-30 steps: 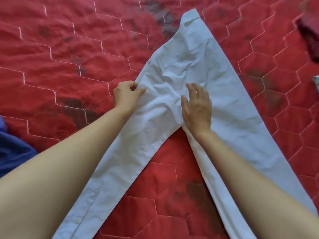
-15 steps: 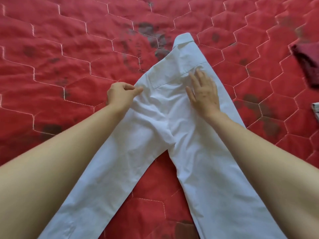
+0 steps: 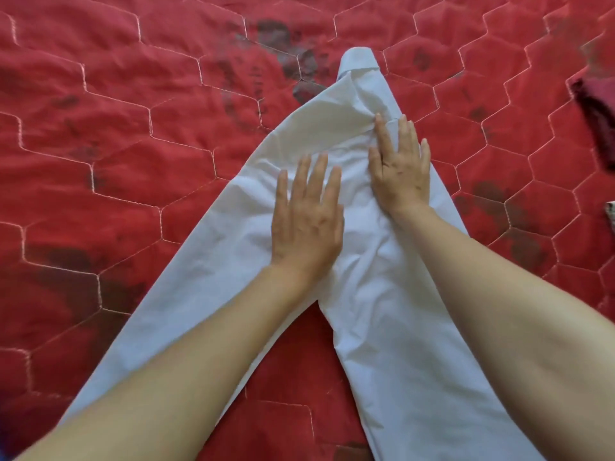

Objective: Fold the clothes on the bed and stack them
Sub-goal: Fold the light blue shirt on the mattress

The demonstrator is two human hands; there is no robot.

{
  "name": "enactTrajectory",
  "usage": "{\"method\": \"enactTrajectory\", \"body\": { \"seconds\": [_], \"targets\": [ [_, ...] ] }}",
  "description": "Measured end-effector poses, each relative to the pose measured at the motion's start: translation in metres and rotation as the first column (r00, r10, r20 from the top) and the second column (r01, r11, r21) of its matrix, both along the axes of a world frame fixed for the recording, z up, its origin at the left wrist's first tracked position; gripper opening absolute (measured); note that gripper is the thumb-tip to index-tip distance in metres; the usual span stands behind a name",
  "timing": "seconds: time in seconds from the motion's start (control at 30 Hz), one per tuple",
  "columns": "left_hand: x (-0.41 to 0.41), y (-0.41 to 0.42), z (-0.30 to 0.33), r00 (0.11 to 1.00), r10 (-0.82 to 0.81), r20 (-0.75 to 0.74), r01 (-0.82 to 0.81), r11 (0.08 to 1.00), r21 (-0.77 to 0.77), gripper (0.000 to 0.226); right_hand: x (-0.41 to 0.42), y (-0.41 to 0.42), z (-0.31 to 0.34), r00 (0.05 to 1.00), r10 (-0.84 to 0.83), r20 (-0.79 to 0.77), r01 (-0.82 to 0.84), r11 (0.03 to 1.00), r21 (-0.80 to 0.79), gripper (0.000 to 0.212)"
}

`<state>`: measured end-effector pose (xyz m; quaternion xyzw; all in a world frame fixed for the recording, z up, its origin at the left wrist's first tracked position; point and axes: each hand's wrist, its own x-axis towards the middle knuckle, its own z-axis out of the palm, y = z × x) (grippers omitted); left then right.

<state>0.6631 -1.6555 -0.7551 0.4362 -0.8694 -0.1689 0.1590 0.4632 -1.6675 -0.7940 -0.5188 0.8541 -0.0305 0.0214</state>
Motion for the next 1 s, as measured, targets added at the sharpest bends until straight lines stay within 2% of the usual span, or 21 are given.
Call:
{"method": "enactTrajectory", "body": {
  "seconds": [0.07, 0.13, 0.3, 0.4, 0.47, 0.6, 0.67, 0.73, 0.87, 1.0],
  "targets": [
    [-0.006, 0.023, -0.014, 0.990, -0.043, 0.131, 0.030, 0.995, 0.098, 0.056, -0.001, 0.000, 0.000, 1.000, 0.005, -0.014, -0.005, 1.000, 0.000, 0.051],
    [0.008, 0.030, -0.028, 0.979, -0.003, 0.203, -0.028, 0.989, 0.147, 0.058, -0.001, 0.000, 0.000, 1.000, -0.004, -0.008, 0.004, 1.000, 0.002, 0.051],
    [0.099, 0.055, -0.045, 0.961, 0.108, 0.255, -0.129, 0.989, 0.066, 0.056, 0.002, -0.001, 0.006, 1.000, -0.003, 0.015, 0.002, 0.997, 0.072, 0.051],
    [0.160, 0.071, -0.045, 0.958, 0.086, 0.275, -0.094, 0.995, 0.019, 0.055, 0.017, -0.005, 0.019, 0.995, -0.095, 0.028, 0.090, 0.987, 0.129, 0.052],
    [0.186, 0.079, -0.043, 0.960, 0.059, 0.272, -0.061, 0.998, -0.002, 0.054, 0.048, -0.004, 0.030, 0.994, -0.102, 0.032, 0.099, 0.992, 0.085, 0.052],
    [0.206, 0.093, -0.042, 0.970, 0.063, 0.235, -0.060, 0.998, -0.018, 0.051, 0.163, 0.029, 0.037, 0.962, 0.214, 0.173, -0.207, 0.977, -0.055, 0.051],
    [0.212, 0.097, -0.042, 0.972, 0.069, 0.224, -0.064, 0.998, -0.030, 0.050, 0.217, 0.060, 0.027, 0.900, 0.393, 0.189, -0.406, 0.913, 0.036, 0.056],
    [0.225, 0.103, -0.044, 0.972, 0.074, 0.225, -0.066, 0.997, -0.043, 0.050, 0.239, 0.089, 0.014, 0.851, 0.500, 0.159, -0.522, 0.838, 0.156, 0.057],
    [0.272, 0.130, -0.046, 0.960, 0.097, 0.264, -0.099, 0.995, -0.008, 0.054, 0.222, 0.096, 0.005, 0.898, 0.423, 0.120, -0.438, 0.887, 0.144, 0.059],
    [0.330, 0.174, -0.045, 0.936, 0.135, 0.326, -0.145, 0.989, 0.006, 0.057, 0.226, 0.093, 0.011, 0.937, 0.318, 0.147, -0.344, 0.916, 0.206, 0.059]
  ]
}}
